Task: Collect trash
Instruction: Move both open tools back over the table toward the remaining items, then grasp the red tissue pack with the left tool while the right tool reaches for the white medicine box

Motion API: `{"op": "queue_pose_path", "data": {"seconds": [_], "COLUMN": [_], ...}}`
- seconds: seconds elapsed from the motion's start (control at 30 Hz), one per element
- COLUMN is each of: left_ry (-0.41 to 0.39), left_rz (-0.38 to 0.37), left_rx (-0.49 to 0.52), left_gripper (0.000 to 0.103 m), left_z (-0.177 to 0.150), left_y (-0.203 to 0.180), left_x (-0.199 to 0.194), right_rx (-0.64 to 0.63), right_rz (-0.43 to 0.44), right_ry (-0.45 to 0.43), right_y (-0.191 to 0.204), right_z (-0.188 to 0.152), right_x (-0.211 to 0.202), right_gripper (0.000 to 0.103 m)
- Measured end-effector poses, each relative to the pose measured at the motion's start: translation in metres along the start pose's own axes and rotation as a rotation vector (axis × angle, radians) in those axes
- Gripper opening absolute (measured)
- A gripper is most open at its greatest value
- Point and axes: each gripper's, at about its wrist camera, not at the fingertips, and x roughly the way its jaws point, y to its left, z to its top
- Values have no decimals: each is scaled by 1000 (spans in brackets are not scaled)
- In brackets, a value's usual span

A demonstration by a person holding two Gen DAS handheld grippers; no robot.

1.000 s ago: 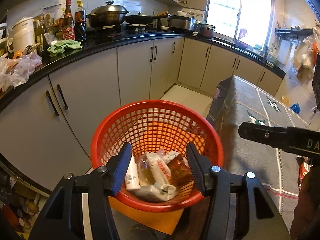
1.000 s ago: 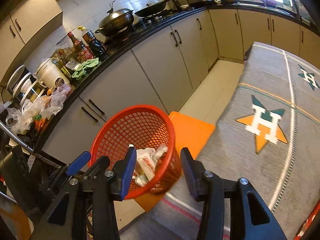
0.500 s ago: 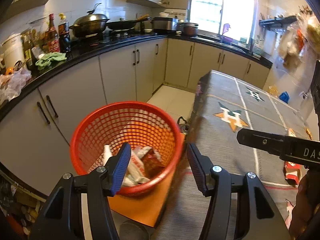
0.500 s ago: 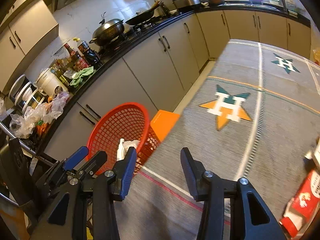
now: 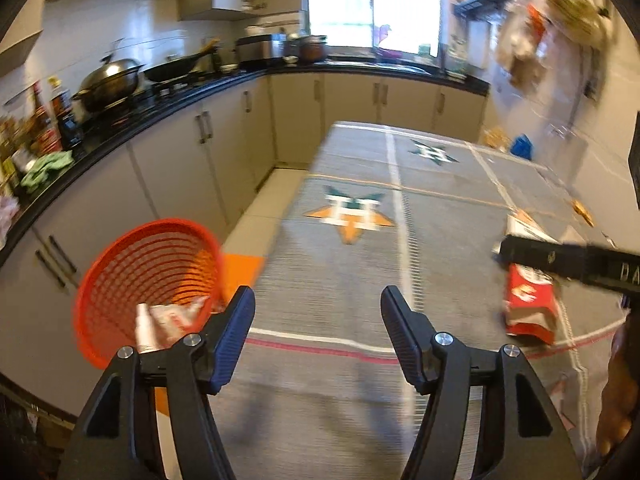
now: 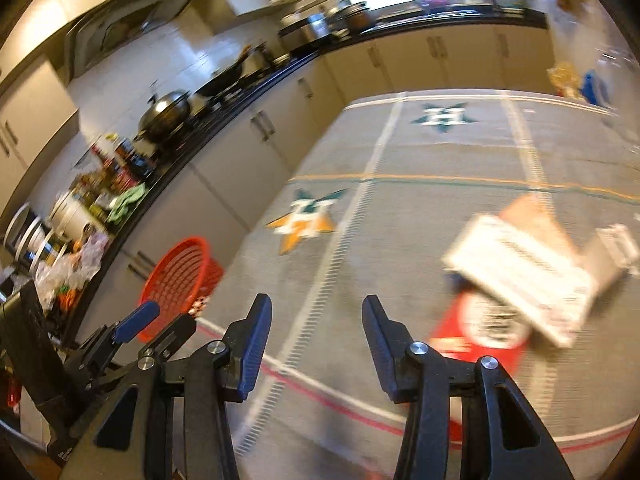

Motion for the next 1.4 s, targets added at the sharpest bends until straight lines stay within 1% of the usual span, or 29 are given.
{"op": "queue_pose_path", "data": {"seconds": [0.07,0.13,0.23,0.3,0.37,0.43,0.5,0.6,0.7,0.83,0.9,0.97,1.1,1.17,1.27,1.4], "left_ry": [18,33,78,108,130,147,160,181,218,247,255,263,250,236,236,226], "left_rz": [-38,-74,-141,-185,-209,-242,-253,-274,-275,-251,-234,-231,-242,-223,-220,-197], "left_rx": [37,65,101,119,137,150,158,184,240,293,287,265,233,228,198,163], "left_gripper": [66,71,74,74,74,79,81,82,83,83,83,80,68,57,56,55], "left_z": [0,1,0,-1,-2,-1,1,3,3,-1,-2,-3,-3,-4,-6,-10], "left_y": [-22,-41,-71,-88,-103,-117,-129,-146,-168,-193,-197,-195,-181,-172,-151,-126], "left_x": [3,6,13,18,23,28,33,42,56,73,81,87,84,80,76,71], "right_rx": [26,55,95,118,130,144,159,186,209,220,222,215,186,167,128,88], "right_rz": [-24,-43,-56,-58,-57,-57,-54,-53,-54,-61,-66,-70,-75,-78,-76,-77], "right_ry": [-21,-47,-84,-107,-119,-129,-133,-145,-151,-155,-148,-138,-109,-94,-74,-21], "right_y": [-20,-40,-64,-76,-84,-92,-99,-112,-120,-129,-131,-133,-131,-129,-121,-114], "right_z": [1,4,6,6,6,3,1,-3,-5,-5,-3,-2,7,13,22,33], "right_x": [-15,-31,-52,-65,-73,-79,-83,-89,-92,-95,-93,-90,-79,-70,-56,-31], "right_gripper": [51,51,54,55,56,56,57,57,57,57,57,57,57,57,57,57]}}
